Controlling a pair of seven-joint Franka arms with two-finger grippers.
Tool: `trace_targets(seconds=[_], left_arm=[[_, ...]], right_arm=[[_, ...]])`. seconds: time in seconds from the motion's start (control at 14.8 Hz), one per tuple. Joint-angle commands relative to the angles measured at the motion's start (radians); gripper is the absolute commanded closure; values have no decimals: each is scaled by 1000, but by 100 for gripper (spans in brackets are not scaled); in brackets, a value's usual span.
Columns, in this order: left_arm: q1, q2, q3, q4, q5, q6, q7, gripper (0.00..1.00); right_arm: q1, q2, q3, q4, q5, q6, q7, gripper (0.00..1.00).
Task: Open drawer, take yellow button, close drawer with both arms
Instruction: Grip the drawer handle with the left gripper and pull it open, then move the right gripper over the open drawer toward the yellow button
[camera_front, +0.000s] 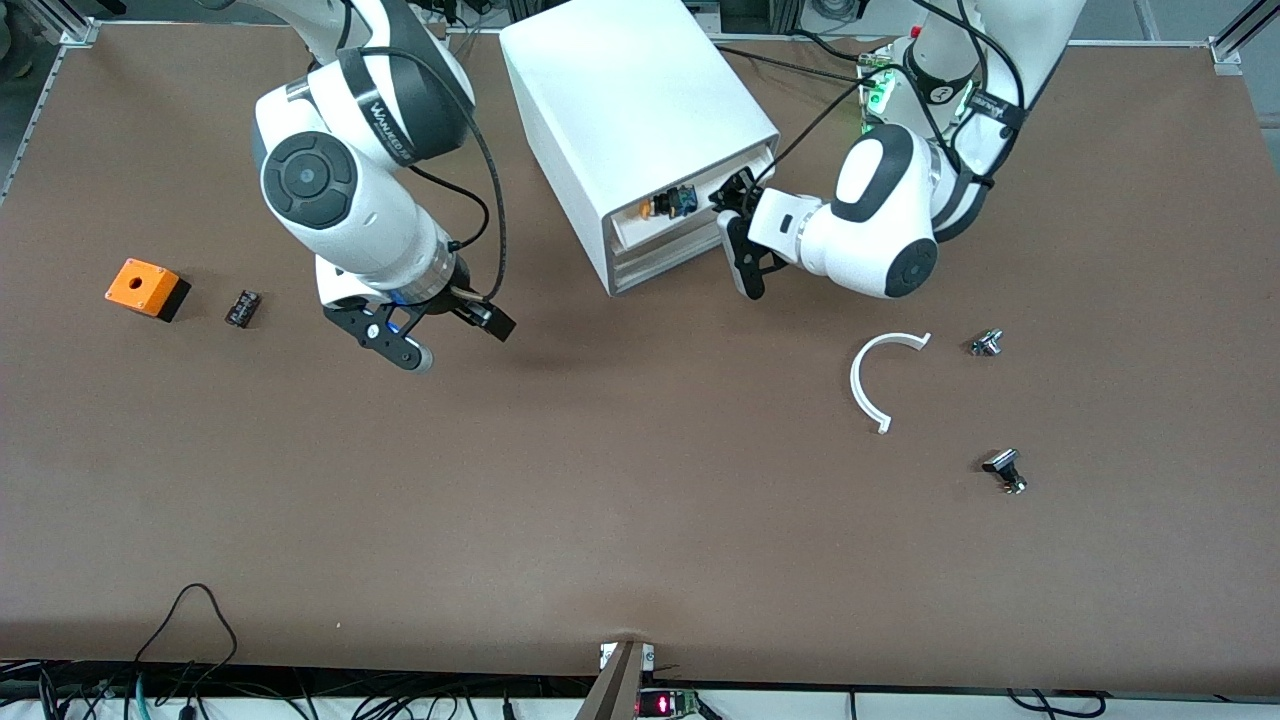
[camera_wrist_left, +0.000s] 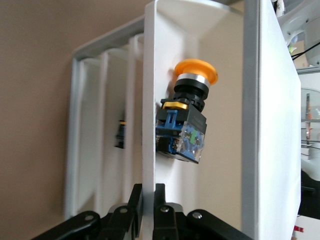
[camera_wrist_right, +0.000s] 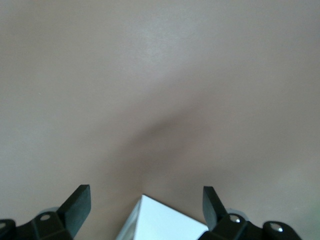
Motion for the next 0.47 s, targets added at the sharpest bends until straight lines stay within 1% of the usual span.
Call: trace_targets(seconds=[0.0, 0.2, 0.41], left_arm=[[40, 52, 7, 94, 119, -58, 4, 100], [50, 121, 9, 186, 138, -61, 4, 100], [50, 170, 25, 266, 226, -60, -25, 100]], right_arm=[[52, 79, -7, 140, 11, -28, 142, 1], [95, 143, -7, 248, 9, -28, 306, 1], [137, 209, -7, 352, 9, -28, 466, 1]])
